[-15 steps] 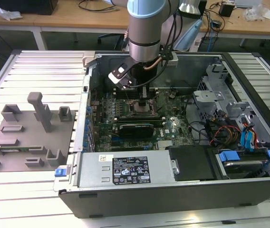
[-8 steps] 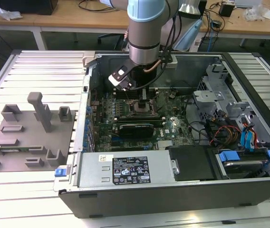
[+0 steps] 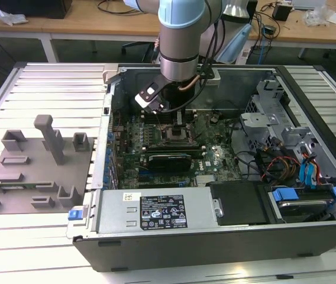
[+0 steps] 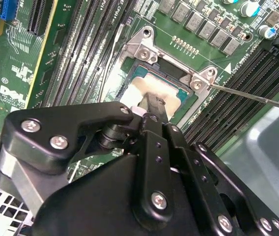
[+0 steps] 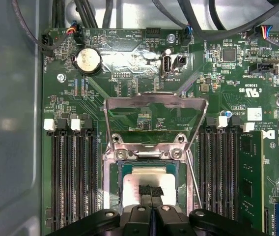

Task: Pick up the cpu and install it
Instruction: 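Place the cpu into insertion slot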

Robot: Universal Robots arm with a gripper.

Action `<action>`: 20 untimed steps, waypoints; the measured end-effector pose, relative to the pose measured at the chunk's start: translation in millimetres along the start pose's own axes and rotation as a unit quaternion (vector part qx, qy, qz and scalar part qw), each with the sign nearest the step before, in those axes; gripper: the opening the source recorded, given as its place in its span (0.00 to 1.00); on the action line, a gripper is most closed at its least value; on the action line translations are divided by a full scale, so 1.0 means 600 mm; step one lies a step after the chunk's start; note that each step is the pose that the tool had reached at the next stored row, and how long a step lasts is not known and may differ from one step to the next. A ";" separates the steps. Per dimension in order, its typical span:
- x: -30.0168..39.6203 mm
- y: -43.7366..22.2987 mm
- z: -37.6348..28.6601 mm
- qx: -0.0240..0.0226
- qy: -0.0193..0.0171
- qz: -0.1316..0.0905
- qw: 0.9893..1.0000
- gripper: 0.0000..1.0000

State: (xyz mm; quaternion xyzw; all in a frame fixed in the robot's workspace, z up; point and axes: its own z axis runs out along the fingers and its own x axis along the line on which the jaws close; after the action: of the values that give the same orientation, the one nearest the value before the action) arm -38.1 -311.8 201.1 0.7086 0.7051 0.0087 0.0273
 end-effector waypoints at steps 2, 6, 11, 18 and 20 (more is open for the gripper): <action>0.000 0.000 0.000 0.000 0.000 0.000 1.000 0.11; 0.001 0.001 -0.006 -0.001 0.002 0.000 1.000 0.11; 0.000 0.002 -0.025 0.000 0.001 0.000 1.000 0.11; -0.001 0.009 -0.055 0.000 0.000 0.000 1.000 0.11; -0.001 0.013 -0.055 0.000 0.000 0.000 1.000 0.11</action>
State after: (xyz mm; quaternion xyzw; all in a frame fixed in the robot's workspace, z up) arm -32.1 -311.5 234.7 0.7086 0.7051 0.0087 0.0268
